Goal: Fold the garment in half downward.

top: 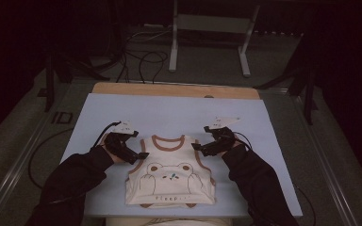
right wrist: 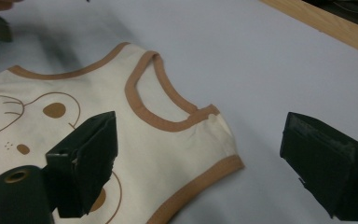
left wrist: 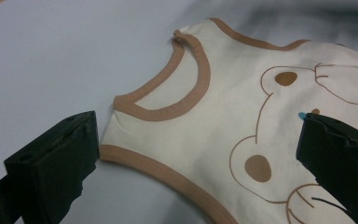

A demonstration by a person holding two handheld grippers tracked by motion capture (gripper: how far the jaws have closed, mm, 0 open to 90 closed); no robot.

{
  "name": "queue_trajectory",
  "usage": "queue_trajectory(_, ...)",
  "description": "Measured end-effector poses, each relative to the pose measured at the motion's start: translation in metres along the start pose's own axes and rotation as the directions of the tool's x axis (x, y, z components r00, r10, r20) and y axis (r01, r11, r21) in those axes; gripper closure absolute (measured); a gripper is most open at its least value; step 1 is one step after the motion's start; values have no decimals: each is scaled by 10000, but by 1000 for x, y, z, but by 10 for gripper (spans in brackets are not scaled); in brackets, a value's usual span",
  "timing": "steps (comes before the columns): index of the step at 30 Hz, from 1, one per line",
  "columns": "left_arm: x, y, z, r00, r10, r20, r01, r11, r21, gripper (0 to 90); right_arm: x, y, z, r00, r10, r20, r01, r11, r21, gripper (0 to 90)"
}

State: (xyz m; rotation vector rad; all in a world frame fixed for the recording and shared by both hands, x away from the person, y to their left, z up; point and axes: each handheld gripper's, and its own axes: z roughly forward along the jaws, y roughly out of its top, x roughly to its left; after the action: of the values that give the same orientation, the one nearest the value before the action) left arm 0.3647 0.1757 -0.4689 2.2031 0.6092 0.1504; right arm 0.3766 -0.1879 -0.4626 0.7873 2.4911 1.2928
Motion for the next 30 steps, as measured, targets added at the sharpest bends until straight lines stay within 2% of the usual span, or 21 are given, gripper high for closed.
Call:
queue_trajectory(6, 9, -3, 10, 9997, -205, -131, 207, 9996, 190, 4, -6, -2, 10, 10000, -70, -47, 71, 9997, 237, 114)
queue_trajectory(10, 16, -5, 16, 9993, -332, -191, 337, 9991, 255, 4, -9, -5, 17, 9998, 90, -168, -83, 9990, 433, 112)
queue_trajectory(15, 22, -7, 22, 9981, -553, -255, 561, 9979, 328, 5, -13, -8, 27, 9996, 292, -33, -289, 9964, 794, 103)
queue_trajectory(16, 23, -7, 24, 9973, -621, -388, 637, 9972, 401, 4, -14, -9, 29, 9997, 255, 20, -256, 9962, 835, 103)
queue_trajectory(20, 28, -9, 29, 9971, -729, -213, 742, 9949, 678, 7, -19, -11, 35, 9986, 418, 329, -450, 9933, 1062, 140)
queue_trajectory(21, 28, -9, 31, 9968, -711, -366, 736, 9946, 728, 11, -20, -12, 36, 9982, 500, 329, -534, 9925, 1098, 140)
queue_trajectory(22, 29, -10, 32, 9970, -695, -332, 718, 9946, 750, 12, -22, -13, 37, 9986, 473, 233, -497, 9917, 1186, 137)
queue_trajectory(25, 32, -11, 34, 9966, -734, -362, 763, 9935, 844, 44, -25, -15, 40, 9987, 447, 237, -473, 9907, 1279, 158)
queue_trajectory(30, 39, -15, 39, 9951, -823, -543, 866, 9928, 830, 158, -27, -18, 46, 9986, 496, 175, -516, 9883, 1434, 228)
